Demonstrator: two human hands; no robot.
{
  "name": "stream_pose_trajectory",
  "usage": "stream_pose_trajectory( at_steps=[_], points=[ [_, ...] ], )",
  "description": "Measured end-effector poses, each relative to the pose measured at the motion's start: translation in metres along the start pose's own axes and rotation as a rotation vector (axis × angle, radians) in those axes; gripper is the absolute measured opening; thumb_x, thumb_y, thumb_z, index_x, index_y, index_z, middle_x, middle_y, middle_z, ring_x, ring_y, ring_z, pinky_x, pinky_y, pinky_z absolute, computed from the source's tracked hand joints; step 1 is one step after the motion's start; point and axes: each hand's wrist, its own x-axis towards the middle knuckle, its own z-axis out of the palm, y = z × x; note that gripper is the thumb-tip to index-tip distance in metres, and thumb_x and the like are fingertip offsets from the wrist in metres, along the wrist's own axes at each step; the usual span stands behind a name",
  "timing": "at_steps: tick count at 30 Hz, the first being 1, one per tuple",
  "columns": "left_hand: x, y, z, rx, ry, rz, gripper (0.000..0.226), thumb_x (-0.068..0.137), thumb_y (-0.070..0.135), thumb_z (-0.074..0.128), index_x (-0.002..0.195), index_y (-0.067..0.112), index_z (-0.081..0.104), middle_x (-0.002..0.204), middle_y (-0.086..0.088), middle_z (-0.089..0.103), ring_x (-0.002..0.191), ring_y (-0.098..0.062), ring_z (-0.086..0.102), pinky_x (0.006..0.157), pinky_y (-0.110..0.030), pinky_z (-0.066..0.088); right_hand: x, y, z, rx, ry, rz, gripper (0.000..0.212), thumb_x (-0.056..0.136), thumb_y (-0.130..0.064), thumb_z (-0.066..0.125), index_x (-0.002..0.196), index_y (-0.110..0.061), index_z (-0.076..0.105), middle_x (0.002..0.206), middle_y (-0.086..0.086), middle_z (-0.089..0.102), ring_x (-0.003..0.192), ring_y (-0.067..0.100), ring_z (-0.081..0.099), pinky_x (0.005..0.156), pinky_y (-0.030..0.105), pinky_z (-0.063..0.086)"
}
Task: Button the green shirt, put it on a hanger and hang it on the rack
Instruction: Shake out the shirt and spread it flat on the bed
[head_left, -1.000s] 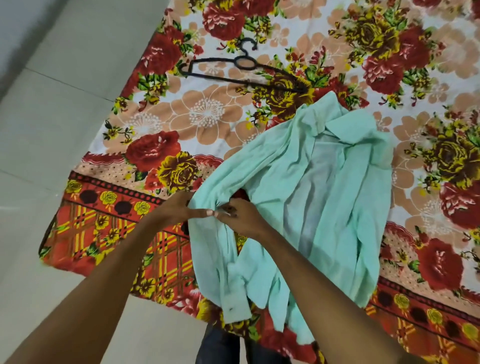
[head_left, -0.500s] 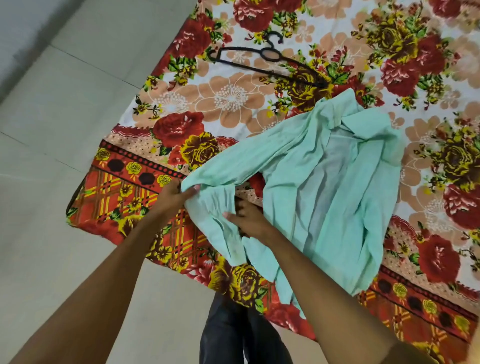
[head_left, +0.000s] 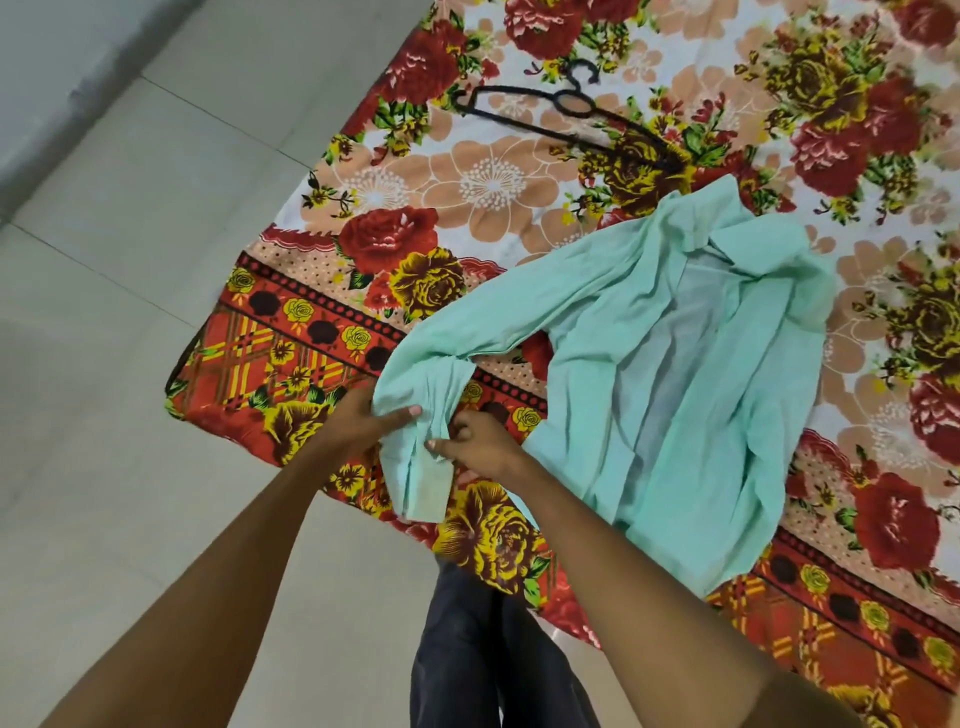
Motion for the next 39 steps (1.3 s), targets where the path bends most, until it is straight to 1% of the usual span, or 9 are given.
stream_pose_trajectory(
  at_steps=[3, 6, 8, 11, 14, 17, 23, 29, 39],
  points=[
    [-0.007, -0.014, -0.006, 0.182, -0.111, -0.026, 0.032, 0.082, 0.036, 0.083, 0.107, 0.018, 0.075, 0.093, 0.008, 0.080, 0.083, -0.008, 0.076, 0.066, -0.021, 0.057, 0.002, 0.000, 0.005, -0.091, 0.087, -0.065, 0.027, 0.091, -0.025, 0.079, 0.109, -0.006, 0.074, 0.097, 0.003, 0.076, 0.088, 0.021, 0.075, 0.077, 0.047, 0.065],
    [-0.013, -0.021, -0.011, 0.123, 0.003, 0.036, 0.027, 0.091, 0.037, 0.075, 0.112, 0.019, 0.072, 0.095, 0.011, 0.079, 0.087, -0.009, 0.076, 0.068, -0.024, 0.060, 0.006, 0.004, 0.008, -0.153, 0.250, -0.079, 0.024, 0.091, -0.033, 0.077, 0.091, -0.011, 0.070, 0.082, 0.005, 0.072, 0.079, 0.027, 0.074, 0.073, 0.053, 0.063],
    [-0.013, -0.023, -0.013, 0.167, 0.065, 0.091, 0.040, 0.092, 0.039, 0.074, 0.125, 0.019, 0.065, 0.109, 0.007, 0.076, 0.095, -0.012, 0.074, 0.077, -0.033, 0.063, 0.007, 0.005, 0.011, -0.177, 0.318, -0.086, 0.023, 0.093, -0.033, 0.075, 0.082, -0.018, 0.061, 0.071, 0.003, 0.068, 0.068, 0.027, 0.073, 0.068, 0.051, 0.063],
    [-0.012, -0.023, -0.012, 0.240, 0.168, 0.051, 0.049, 0.085, 0.039, 0.081, 0.122, 0.019, 0.056, 0.105, 0.010, 0.066, 0.091, -0.006, 0.067, 0.064, -0.022, 0.053, 0.006, 0.006, 0.014, -0.225, 0.365, -0.110, 0.023, 0.093, -0.030, 0.075, 0.081, -0.020, 0.058, 0.066, 0.000, 0.066, 0.063, 0.024, 0.072, 0.066, 0.043, 0.063],
    [-0.009, -0.025, -0.010, 0.281, 0.256, 0.038, 0.060, 0.079, 0.036, 0.087, 0.120, 0.012, 0.050, 0.107, 0.002, 0.062, 0.091, -0.021, 0.065, 0.061, -0.027, 0.048, 0.005, 0.006, 0.015, -0.272, 0.360, -0.120, 0.025, 0.094, -0.026, 0.074, 0.077, -0.025, 0.055, 0.068, -0.002, 0.067, 0.068, 0.021, 0.072, 0.069, 0.035, 0.060],
    [-0.012, -0.030, -0.008, 0.356, 0.313, 0.027, 0.078, 0.076, 0.031, 0.089, 0.135, 0.015, 0.040, 0.117, -0.004, 0.061, 0.101, -0.028, 0.063, 0.069, -0.034, 0.049, 0.000, 0.007, 0.016, -0.248, 0.239, -0.120, 0.008, 0.094, -0.017, 0.074, 0.095, -0.018, 0.065, 0.082, 0.000, 0.073, 0.073, 0.015, 0.072, 0.077, 0.038, 0.063],
    [-0.016, -0.004, 0.021, 0.778, 0.526, 0.213, 0.084, 0.085, 0.035, 0.077, 0.153, 0.012, 0.033, 0.151, -0.018, 0.041, 0.138, -0.040, 0.040, 0.108, -0.058, 0.038, -0.016, -0.001, -0.007, -0.157, 0.249, -0.198, 0.044, 0.096, 0.001, 0.062, 0.138, -0.012, 0.062, 0.127, 0.010, 0.068, 0.106, 0.016, 0.067, 0.088, 0.022, 0.055],
    [0.010, 0.049, 0.102, 0.857, 0.249, 0.451, 0.078, 0.085, 0.016, 0.068, 0.156, 0.010, 0.035, 0.160, -0.022, 0.034, 0.147, -0.042, 0.033, 0.115, -0.058, 0.034, -0.026, -0.010, -0.076, -0.181, 0.620, -0.378, 0.040, 0.090, 0.004, 0.059, 0.126, -0.010, 0.070, 0.123, 0.002, 0.073, 0.111, 0.020, 0.069, 0.100, 0.032, 0.054],
    [0.106, 0.125, 0.308, 0.821, -0.033, 0.789, 0.063, 0.092, 0.013, 0.052, 0.151, -0.003, 0.038, 0.154, -0.029, 0.040, 0.143, -0.044, 0.040, 0.118, -0.053, 0.036, -0.044, 0.083, -0.266, -0.230, 1.270, -0.239, 0.035, 0.088, -0.003, 0.062, 0.122, -0.008, 0.065, 0.124, 0.011, 0.065, 0.123, 0.031, 0.055, 0.109, 0.036, 0.041]
  ],
)
